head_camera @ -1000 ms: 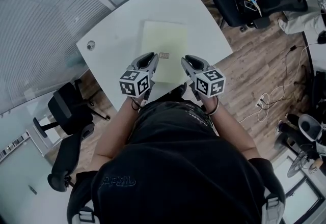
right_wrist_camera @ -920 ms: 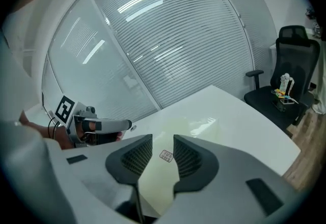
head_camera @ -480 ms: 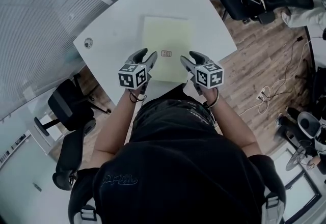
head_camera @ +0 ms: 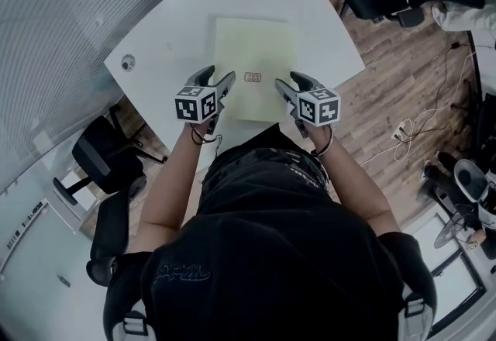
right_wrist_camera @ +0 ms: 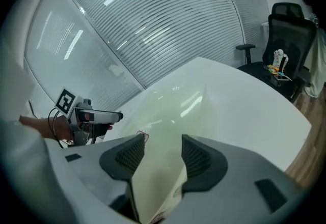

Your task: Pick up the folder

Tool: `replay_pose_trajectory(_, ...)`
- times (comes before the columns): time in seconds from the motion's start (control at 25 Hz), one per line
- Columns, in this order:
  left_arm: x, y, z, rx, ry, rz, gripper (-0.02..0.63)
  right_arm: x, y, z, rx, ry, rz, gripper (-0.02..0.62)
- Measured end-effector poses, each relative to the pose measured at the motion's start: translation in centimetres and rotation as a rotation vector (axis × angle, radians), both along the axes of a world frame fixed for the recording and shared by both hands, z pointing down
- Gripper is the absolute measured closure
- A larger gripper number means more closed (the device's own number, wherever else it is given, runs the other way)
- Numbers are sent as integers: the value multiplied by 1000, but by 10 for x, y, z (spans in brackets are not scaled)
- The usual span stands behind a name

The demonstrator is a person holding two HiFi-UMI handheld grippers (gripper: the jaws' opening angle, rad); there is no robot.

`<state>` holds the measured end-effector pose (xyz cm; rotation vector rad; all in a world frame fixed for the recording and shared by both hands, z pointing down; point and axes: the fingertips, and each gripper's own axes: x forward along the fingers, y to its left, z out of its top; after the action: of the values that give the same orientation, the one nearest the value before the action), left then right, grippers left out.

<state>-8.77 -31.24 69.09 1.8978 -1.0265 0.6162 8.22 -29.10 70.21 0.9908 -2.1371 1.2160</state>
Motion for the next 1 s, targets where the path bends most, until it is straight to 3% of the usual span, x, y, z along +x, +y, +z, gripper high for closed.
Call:
replay_pose_trajectory(0.36, -10, -6, 26, -70, 9, -39, 276, 6, -3, 19, -34, 15, 35, 351)
replay_pose_trajectory(0.52, -13, -12, 36, -83, -11, -24, 268, 13, -9, 17, -23, 26, 67, 348)
replay_pose_trajectory(1.0, -9, -10, 55, -151, 19, 0, 264, 13, -7, 47, -111, 7, 54, 319)
